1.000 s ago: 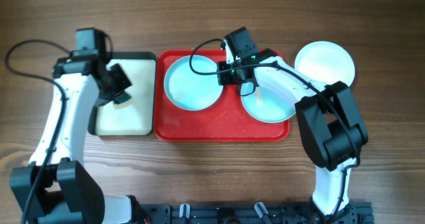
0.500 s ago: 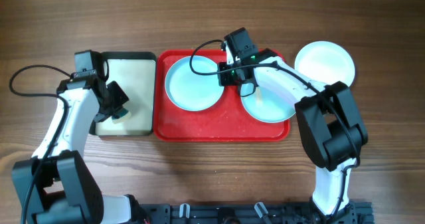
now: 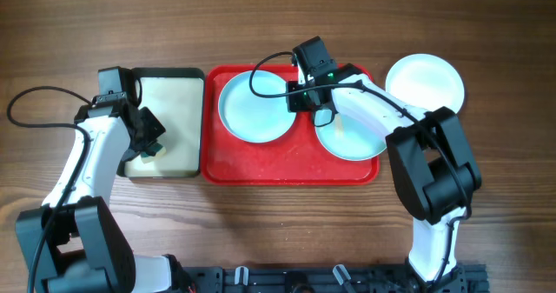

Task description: Clean dirty plates on tray and stack at the side

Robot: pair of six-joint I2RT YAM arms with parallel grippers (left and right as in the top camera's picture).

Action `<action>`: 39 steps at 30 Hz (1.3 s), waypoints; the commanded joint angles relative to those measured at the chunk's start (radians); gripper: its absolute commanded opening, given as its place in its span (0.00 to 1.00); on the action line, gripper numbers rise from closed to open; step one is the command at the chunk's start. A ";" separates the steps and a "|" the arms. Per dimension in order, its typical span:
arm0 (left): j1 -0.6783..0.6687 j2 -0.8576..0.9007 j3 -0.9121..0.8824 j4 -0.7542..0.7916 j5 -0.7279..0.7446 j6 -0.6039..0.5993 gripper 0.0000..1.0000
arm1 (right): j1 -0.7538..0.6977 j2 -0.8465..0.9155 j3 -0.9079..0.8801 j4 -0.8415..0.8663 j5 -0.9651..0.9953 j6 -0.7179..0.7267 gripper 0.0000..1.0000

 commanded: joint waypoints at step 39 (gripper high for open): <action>0.002 -0.002 -0.007 0.037 -0.027 -0.034 0.04 | 0.360 0.015 0.314 0.274 0.554 -0.192 0.04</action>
